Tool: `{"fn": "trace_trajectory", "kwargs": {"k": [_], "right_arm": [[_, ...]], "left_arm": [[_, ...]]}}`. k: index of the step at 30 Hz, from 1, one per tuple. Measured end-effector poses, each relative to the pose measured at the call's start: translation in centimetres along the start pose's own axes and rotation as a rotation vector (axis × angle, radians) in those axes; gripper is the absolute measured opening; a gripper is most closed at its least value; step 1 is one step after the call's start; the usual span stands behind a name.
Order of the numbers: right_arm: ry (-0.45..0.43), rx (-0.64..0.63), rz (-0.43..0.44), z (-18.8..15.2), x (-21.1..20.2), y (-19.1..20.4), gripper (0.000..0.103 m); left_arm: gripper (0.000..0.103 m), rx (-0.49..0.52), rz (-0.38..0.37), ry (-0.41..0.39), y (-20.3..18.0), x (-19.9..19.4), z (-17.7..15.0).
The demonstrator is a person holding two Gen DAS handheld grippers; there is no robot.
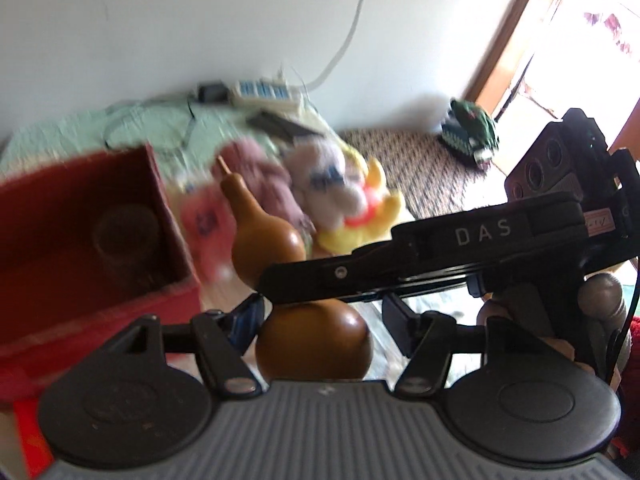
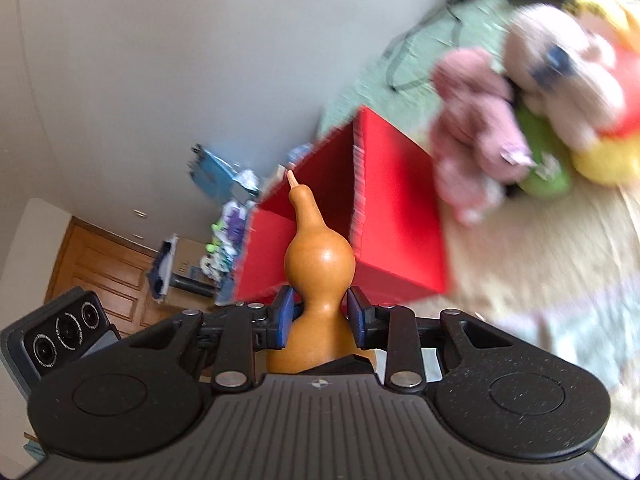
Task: Organize objects
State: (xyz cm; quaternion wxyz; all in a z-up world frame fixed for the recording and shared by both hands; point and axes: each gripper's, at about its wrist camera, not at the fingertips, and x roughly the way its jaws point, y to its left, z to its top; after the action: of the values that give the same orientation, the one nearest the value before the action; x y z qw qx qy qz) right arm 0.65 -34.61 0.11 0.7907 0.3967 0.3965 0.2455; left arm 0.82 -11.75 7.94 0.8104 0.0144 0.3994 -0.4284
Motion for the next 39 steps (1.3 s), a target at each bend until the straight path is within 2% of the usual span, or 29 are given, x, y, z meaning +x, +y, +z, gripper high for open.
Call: {"fn": "trace_trajectory", "kwargs": {"k": [7,13,18,25,32,39], "right_arm": [[-0.004,-0.08,0.032,2.7,3.8,4.3,0.032],[0.015,-0.093,-0.013,4.3,8.0,6.1,0.032],[0.05,-0.036,-0.067,5.1,12.2,5.9,0.032],[0.124,0.004,-0.225,4.5,17.3,4.4,0.032],[0.163,0.003,-0.359,4.0,19.8,3.2,0.032],[0.2,-0.006,-0.491,3.8,21.5,1.7,0.032]], "left_arm": [[0.064,0.003,0.055,-0.082,4.4,-3.7,3.1],[0.064,-0.005,0.077,-0.062,10.2,-3.9,4.7],[0.064,-0.008,0.08,-0.002,14.8,-2.2,5.2],[0.063,-0.065,0.022,0.134,19.7,1.6,3.9],[0.06,-0.095,-0.024,0.222,21.9,4.1,3.3],[0.06,-0.108,-0.022,0.304,23.0,6.4,2.7]]}}
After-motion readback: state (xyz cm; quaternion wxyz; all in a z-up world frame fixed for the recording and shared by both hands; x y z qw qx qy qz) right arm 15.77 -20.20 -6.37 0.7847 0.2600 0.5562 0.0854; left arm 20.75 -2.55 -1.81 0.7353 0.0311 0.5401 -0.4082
